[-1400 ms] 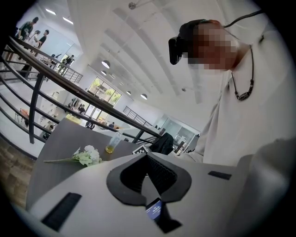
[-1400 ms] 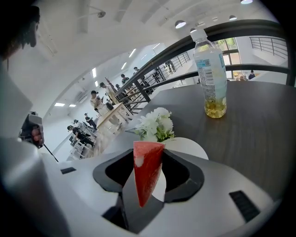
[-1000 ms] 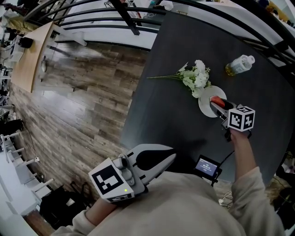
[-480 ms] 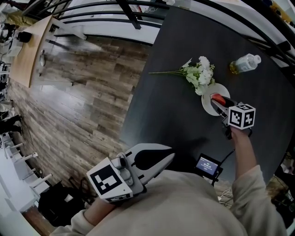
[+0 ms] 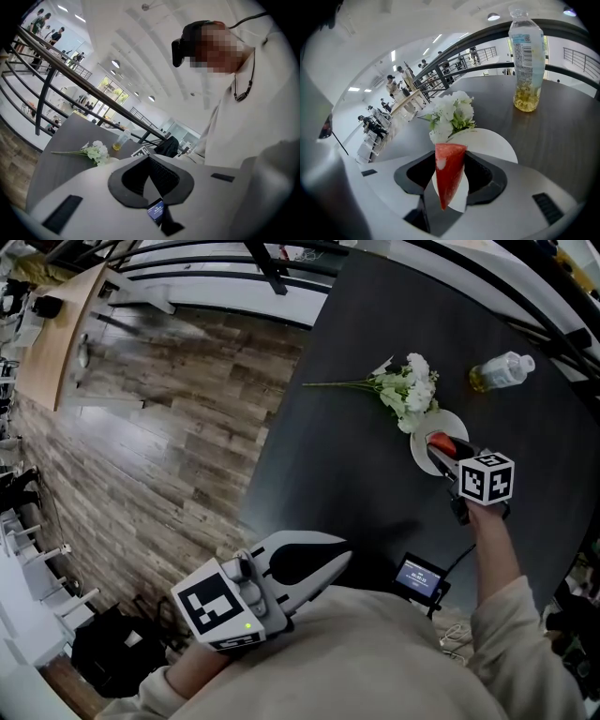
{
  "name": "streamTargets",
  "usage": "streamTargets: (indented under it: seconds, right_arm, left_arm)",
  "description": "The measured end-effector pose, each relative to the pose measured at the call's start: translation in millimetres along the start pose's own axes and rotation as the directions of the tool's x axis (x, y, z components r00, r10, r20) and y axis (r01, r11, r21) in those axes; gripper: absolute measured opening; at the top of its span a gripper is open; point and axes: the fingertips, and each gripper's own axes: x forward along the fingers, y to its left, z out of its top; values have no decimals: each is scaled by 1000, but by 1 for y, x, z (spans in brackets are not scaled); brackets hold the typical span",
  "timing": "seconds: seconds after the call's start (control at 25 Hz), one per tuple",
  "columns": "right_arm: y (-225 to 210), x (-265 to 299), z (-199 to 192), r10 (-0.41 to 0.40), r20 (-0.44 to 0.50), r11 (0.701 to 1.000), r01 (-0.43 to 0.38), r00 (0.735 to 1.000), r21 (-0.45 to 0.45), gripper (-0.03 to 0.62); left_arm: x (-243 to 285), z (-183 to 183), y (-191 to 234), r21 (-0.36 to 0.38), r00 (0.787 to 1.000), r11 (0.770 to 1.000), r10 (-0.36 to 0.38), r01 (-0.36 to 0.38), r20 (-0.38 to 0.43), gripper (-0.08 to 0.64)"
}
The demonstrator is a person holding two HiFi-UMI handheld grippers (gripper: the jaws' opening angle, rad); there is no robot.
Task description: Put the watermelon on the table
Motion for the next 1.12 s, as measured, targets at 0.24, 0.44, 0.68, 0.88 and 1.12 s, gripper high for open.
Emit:
streamTargets:
  seconds: [0.24,0.44,0.68,0.88,1.12]
  right_arm:
    - [-1,5,-3,-16,-16,1000,15,1000,-19,202]
    - [-2,10,-7,-34,-29,999,33,999,-40,202]
    - [-4,13,-7,-61,-36,996,59,998,-67,202]
    - [-4,17,-8,-83,-45,993,78,996,-87,202]
    - [-7,17,-6,-83,-37,994,80,996,-78,204]
  left_arm:
    - [-4,-3,0,-2,1000,1000,5,-5,-6,3]
    - [-6,-5,2,-1,1000,1000,15,-15,-12,3]
    - [-11,-10,5,-22,999,999,31,-32,-31,3]
    - [-8,-12,5,7,999,1000,27,-27,-22,3]
    - [-8,-15,9,-3,999,999,33,-34,-27,3]
